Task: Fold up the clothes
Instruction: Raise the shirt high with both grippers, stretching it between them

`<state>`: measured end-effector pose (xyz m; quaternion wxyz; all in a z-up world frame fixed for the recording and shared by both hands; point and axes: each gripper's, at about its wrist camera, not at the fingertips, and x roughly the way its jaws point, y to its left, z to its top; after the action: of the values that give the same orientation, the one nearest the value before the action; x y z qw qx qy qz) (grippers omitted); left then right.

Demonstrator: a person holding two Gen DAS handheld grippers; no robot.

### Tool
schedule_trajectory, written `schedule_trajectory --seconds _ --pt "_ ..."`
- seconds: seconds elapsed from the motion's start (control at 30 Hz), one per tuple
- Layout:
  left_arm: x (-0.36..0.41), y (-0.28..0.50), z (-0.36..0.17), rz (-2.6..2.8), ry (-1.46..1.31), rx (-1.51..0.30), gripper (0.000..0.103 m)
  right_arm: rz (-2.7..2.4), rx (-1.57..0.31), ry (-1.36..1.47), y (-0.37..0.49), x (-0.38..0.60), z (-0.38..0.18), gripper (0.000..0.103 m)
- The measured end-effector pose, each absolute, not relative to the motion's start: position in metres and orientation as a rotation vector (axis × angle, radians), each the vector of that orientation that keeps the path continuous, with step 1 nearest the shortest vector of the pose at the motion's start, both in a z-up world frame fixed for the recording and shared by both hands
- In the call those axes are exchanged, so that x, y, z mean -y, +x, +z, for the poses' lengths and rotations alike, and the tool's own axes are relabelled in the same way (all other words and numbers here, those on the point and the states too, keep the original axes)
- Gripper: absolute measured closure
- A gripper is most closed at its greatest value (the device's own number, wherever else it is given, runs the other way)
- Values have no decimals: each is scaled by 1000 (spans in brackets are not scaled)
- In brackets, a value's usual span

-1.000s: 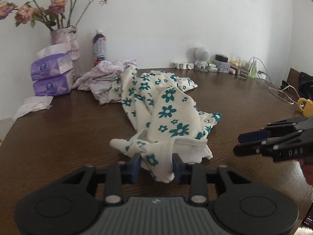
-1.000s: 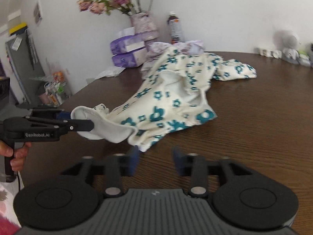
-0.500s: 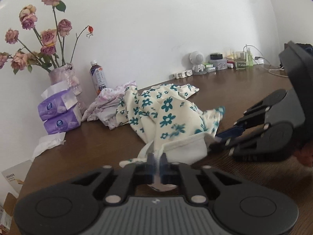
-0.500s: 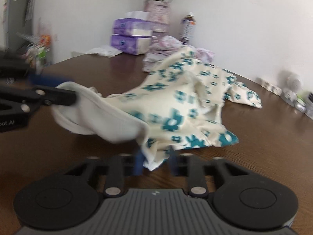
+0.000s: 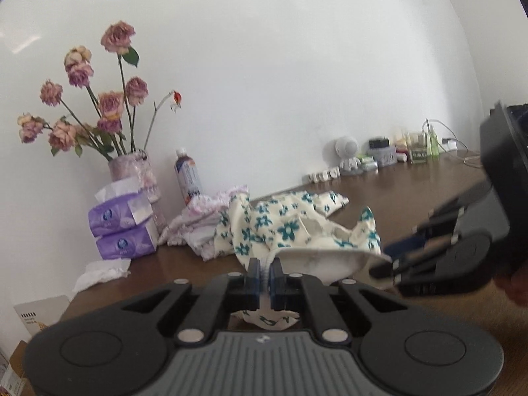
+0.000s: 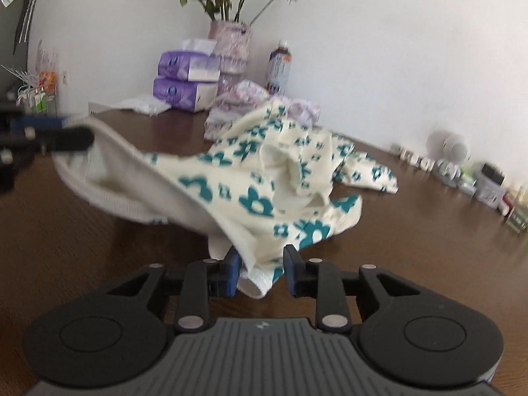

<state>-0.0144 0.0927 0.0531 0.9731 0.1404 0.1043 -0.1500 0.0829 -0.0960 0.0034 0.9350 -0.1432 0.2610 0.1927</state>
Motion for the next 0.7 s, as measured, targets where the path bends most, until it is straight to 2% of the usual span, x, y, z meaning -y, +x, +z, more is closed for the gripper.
schedule_trajectory --seconds 0.07,0.23,0.27,0.3,0.33,0.37,0.47,0.63,0.7 --pt "-92 -15 60 -301 276 -188 99 394 -562 -279 85 93 0 72" --pt "-90 -17 73 -296 266 -141 99 358 -563 -294 88 91 -5 73" --pt "-89 -18 74 -293 275 -138 99 353 -556 -283 89 93 -4 77" --pt "-89 -18 74 -284 283 -137 99 347 -549 -272 90 95 -3 89" --pt "-89 -17 72 -278 292 -143 99 338 -544 -247 92 100 -1 97" --pt "-88 -16 70 -274 297 -158 99 328 -536 -217 95 105 2 99" --pt "-89 -11 59 -275 309 -231 99 304 -498 -124 95 125 16 101" --pt "-89 -5 41 -306 293 -361 88 309 -437 -2 88 150 40 101" --pt "-88 -8 36 -335 275 -394 87 314 -416 1 82 153 46 101"
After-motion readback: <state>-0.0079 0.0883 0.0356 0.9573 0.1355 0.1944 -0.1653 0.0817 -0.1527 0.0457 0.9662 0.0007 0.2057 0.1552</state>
